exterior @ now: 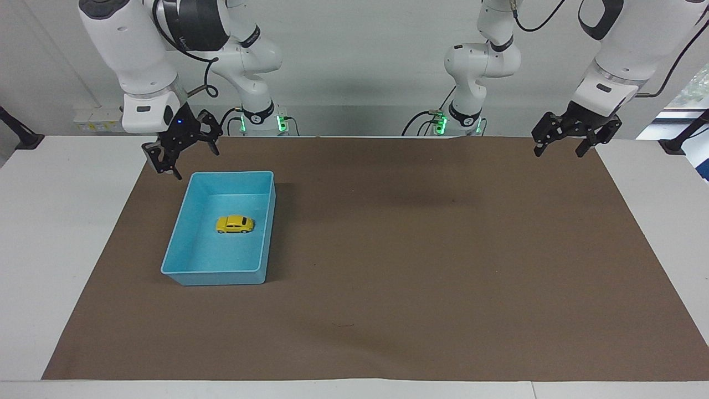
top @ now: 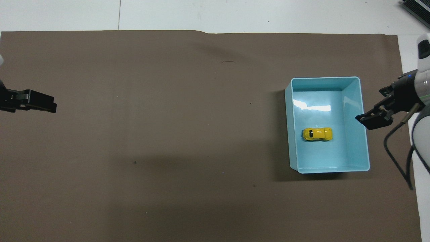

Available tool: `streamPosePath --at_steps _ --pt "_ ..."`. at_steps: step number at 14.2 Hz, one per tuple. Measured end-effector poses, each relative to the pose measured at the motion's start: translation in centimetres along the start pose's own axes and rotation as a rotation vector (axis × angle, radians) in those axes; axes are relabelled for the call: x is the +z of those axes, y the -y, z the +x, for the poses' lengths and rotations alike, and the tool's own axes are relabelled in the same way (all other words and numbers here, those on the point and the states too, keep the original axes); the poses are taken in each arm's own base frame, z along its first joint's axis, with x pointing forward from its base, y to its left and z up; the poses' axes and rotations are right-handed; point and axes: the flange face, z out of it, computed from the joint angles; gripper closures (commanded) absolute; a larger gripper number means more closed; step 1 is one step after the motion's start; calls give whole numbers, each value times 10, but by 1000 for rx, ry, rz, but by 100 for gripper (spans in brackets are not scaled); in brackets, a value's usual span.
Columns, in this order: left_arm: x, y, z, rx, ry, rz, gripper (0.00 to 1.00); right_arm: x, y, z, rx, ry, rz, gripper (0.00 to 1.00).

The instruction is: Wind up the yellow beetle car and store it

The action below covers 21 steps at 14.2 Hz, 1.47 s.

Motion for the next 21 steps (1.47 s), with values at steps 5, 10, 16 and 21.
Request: streamPosePath --at_steps 5,10,16,21 --pt "0 0 0 0 0 0 0 -20 -13 -16 302 -1 -2 0" --pt "0 0 0 0 0 0 0 -27 -11 -22 599 26 12 0" --pt "0 0 0 0 0 0 0 -35 -4 -27 863 36 14 0" --pt "0 0 0 0 0 0 0 -48 0 -32 871 12 9 0"
